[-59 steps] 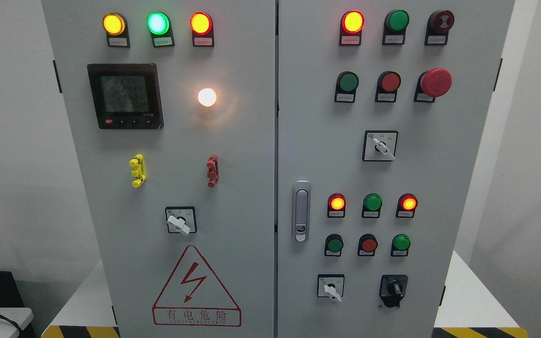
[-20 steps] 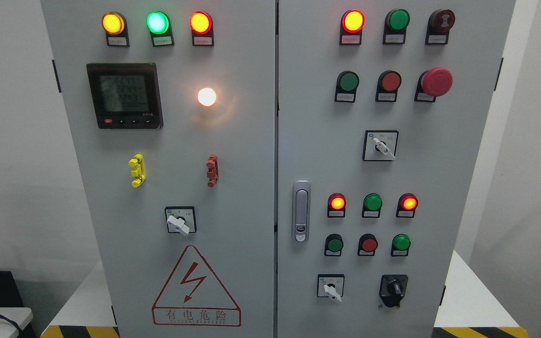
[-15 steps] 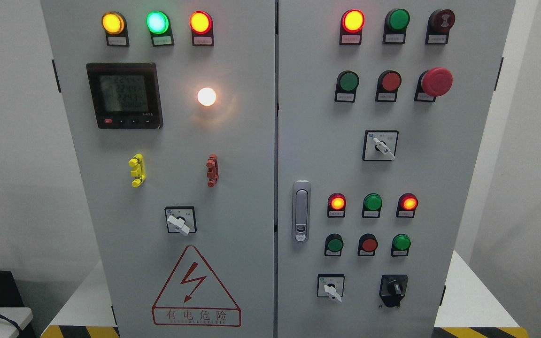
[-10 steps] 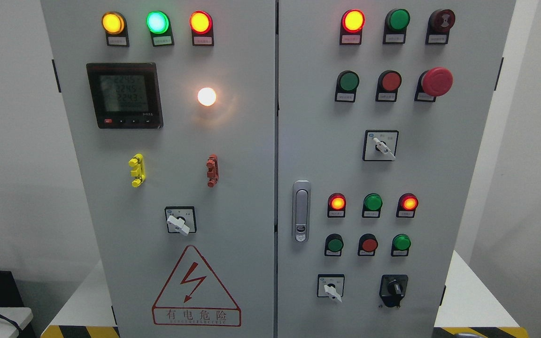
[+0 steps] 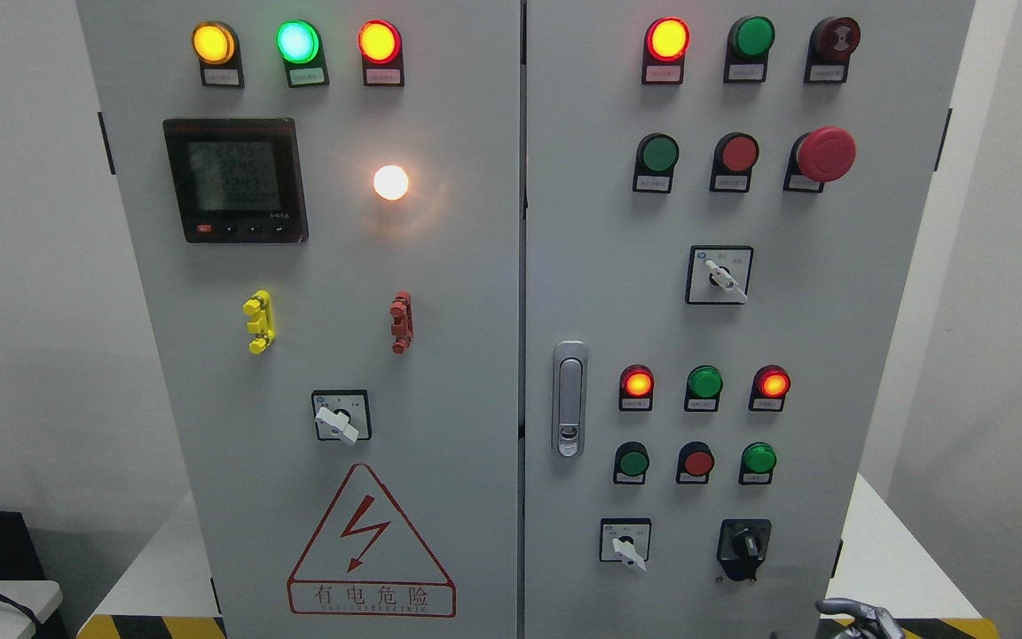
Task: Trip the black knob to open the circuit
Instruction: 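Raise the right hand up toward the black rotary knob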
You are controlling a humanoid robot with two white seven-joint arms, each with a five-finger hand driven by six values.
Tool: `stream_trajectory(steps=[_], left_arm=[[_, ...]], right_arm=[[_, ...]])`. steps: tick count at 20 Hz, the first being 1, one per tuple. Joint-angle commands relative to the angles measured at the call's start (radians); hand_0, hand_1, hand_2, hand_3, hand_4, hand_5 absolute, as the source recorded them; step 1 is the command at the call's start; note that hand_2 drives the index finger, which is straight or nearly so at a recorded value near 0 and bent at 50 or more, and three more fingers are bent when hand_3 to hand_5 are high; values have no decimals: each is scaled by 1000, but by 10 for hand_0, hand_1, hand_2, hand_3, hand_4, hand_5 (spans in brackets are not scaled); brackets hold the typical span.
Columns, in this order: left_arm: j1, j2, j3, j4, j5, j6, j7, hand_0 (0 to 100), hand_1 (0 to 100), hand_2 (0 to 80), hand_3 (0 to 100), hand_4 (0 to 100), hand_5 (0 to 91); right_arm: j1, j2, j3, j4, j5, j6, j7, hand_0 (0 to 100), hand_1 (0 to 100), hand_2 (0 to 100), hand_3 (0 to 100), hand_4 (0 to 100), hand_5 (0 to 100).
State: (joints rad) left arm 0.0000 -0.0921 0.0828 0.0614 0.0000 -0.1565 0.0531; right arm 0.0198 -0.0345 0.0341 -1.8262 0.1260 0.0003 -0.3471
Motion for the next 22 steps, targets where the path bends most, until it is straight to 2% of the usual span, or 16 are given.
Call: stream_trajectory(steps=[1,7,17,19,22], left_arm=[[-8,0,0,0,-34,0,1,120,389,0,0,0,0],[-8,0,0,0,-34,0,1,120,389,0,0,0,0],[-8,0,0,0,-34,0,1,120,389,0,0,0,0],[-8,0,0,0,-34,0,1,120,389,0,0,0,0],[-8,0,0,0,-32,0,1,120,389,0,0,0,0]], right_arm=[[-47,24,81,45,27,46,-35,132,757,457,852,891,923],[-87,54,79,87,37,63,-41,168,761,456,853,891,925],[-100,54,66,133,44,78,-63,189,759,447,852,890,927],[-104,54,63,145,44,78,-82,192,758,446,851,890,927],[-115,54,63,162,44,78,-89,195,757,445,850,889,925]])
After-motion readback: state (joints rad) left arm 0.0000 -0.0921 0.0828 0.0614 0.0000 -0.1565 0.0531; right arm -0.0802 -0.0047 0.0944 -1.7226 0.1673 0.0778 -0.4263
